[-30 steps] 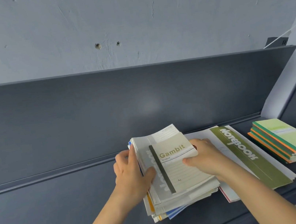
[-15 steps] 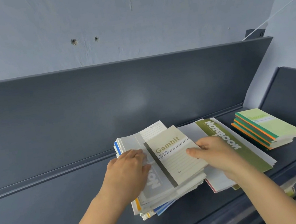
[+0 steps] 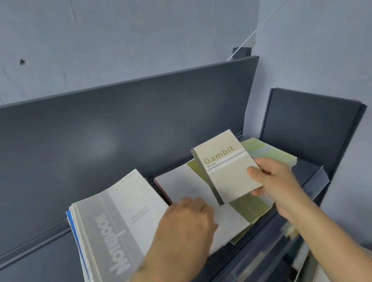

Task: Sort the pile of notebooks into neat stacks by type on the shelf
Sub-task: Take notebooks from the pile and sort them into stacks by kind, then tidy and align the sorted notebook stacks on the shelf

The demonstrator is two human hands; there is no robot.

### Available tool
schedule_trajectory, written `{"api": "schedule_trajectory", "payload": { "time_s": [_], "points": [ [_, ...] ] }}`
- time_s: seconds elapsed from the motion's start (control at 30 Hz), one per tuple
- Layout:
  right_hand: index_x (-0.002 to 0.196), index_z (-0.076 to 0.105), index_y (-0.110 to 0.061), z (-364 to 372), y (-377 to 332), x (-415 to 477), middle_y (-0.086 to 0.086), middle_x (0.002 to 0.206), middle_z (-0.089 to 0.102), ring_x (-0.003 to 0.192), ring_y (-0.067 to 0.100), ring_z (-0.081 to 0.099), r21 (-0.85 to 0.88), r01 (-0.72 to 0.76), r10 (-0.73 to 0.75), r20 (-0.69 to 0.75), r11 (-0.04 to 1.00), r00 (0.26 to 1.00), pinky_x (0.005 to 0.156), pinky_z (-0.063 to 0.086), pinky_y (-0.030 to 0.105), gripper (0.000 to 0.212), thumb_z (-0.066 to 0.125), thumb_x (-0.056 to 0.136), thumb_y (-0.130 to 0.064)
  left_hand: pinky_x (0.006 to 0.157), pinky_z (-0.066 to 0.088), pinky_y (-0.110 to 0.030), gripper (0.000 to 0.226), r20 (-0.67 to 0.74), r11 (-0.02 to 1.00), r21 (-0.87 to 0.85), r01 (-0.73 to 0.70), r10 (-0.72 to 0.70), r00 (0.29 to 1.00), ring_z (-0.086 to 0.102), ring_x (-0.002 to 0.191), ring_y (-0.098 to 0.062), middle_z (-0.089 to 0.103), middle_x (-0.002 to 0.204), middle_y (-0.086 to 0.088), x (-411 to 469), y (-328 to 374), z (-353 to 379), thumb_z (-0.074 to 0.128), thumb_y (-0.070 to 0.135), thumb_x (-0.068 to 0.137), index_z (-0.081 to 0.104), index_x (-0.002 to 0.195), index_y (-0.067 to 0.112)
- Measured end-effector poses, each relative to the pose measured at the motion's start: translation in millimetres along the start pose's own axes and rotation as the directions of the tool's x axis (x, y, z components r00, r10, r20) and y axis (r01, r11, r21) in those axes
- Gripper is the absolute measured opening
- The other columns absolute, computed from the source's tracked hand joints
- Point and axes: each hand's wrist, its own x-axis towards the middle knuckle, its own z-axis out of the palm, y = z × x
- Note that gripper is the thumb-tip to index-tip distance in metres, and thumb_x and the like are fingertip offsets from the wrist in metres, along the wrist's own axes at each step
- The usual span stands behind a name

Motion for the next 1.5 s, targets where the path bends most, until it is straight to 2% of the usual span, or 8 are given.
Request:
{"api": "schedule_trajectory", "payload": {
  "time_s": [0.27,0.53,0.73,0.83,0.9,1.2,1.37,1.5],
  "points": [
    [0.116,0.061,-0.010,-101,20,100,0.005,0.109,0.063,0.100,0.023,0.058,-0.204,-0.056,0.025,-0.155,0.977,0.988,0.058,0.047,0.024,0.026,0.045,0.096,-0.006,0.093,0.047,-0.035,0.026,0.126,0.989,0.023,0.147,-0.149,0.981,0.050,0.111,-0.024,0.055,0.122,-0.006,96,49,63,0.053,0.011,0.094,0.056,0.120,0.011],
    [0.086,0.065,-0.006,-114,54,169,0.010,0.088,0.064,0.085,0.030,0.060,-0.515,-0.044,0.039,-0.020,0.856,0.999,0.065,0.047,0.036,0.021,0.046,0.092,-0.011,0.113,0.027,-0.024,0.061,0.093,0.874,-0.167,0.457,-0.448,0.889,0.033,0.130,-0.009,0.039,0.144,0.013,107,42,107,0.027,0.059,0.096,0.043,0.143,0.023],
    [0.054,0.043,-0.027,-114,74,176,0.016,0.092,0.055,0.088,0.028,0.053,-0.657,0.053,-0.060,0.011,0.752,0.998,0.052,0.033,0.030,0.038,0.051,0.091,-0.023,0.113,0.023,-0.020,0.060,0.036,0.852,-0.220,0.475,-0.480,0.877,0.033,0.130,-0.005,0.041,0.142,0.016,105,43,108,0.031,0.058,0.094,0.044,0.143,0.025],
    [0.093,0.069,-0.021,-114,64,172,0.016,0.109,0.055,0.107,0.032,0.050,-0.695,0.084,-0.085,0.033,0.714,0.996,0.075,0.047,0.039,0.013,0.057,0.090,-0.025,0.113,0.023,-0.019,0.057,0.063,0.852,-0.183,0.491,-0.489,0.870,0.031,0.131,-0.005,0.040,0.143,0.017,106,45,103,0.032,0.056,0.096,0.041,0.144,0.026],
    [0.125,0.060,-0.013,-107,52,168,0.014,0.120,0.052,0.115,0.031,0.045,-0.703,0.154,-0.174,0.043,0.694,0.984,0.087,0.045,0.040,0.037,0.060,0.090,-0.026,0.113,0.024,-0.021,0.054,0.107,0.857,-0.162,0.489,-0.477,0.872,0.032,0.132,-0.006,0.040,0.144,0.016,107,46,95,0.033,0.053,0.098,0.041,0.144,0.027],
    [0.120,0.062,-0.021,8,-18,101,-0.008,0.110,0.063,0.092,0.003,0.058,-0.208,0.443,-0.289,0.512,0.872,0.809,0.068,0.041,0.012,0.031,0.062,0.089,-0.027,0.060,0.055,-0.018,0.043,-0.063,0.899,-0.078,0.432,-0.437,0.897,0.069,0.077,-0.003,0.073,0.094,0.018,48,51,11,0.039,0.048,0.083,0.077,0.088,0.029],
    [0.130,0.053,-0.020,78,-23,59,-0.010,0.123,0.057,0.112,0.010,0.054,-0.152,0.218,-0.027,0.760,0.964,0.649,0.089,0.046,0.025,0.049,0.058,0.088,-0.045,0.082,0.046,-0.018,0.033,-0.334,0.673,-0.254,0.695,-0.736,0.590,0.056,0.105,-0.001,0.063,0.115,0.023,-37,12,-36,0.050,0.048,0.092,0.068,0.114,0.031],
    [0.090,0.058,-0.022,120,-19,25,-0.012,0.094,0.058,0.093,0.008,0.053,-0.273,0.177,0.146,0.843,0.946,0.518,0.090,0.043,0.034,0.039,0.059,0.080,-0.060,0.085,0.040,-0.033,0.041,0.060,0.114,-0.559,0.821,-0.982,0.177,0.051,0.103,-0.021,0.058,0.121,0.000,-86,-39,-35,0.051,0.041,0.095,0.056,0.128,0.017]
  ]
}}
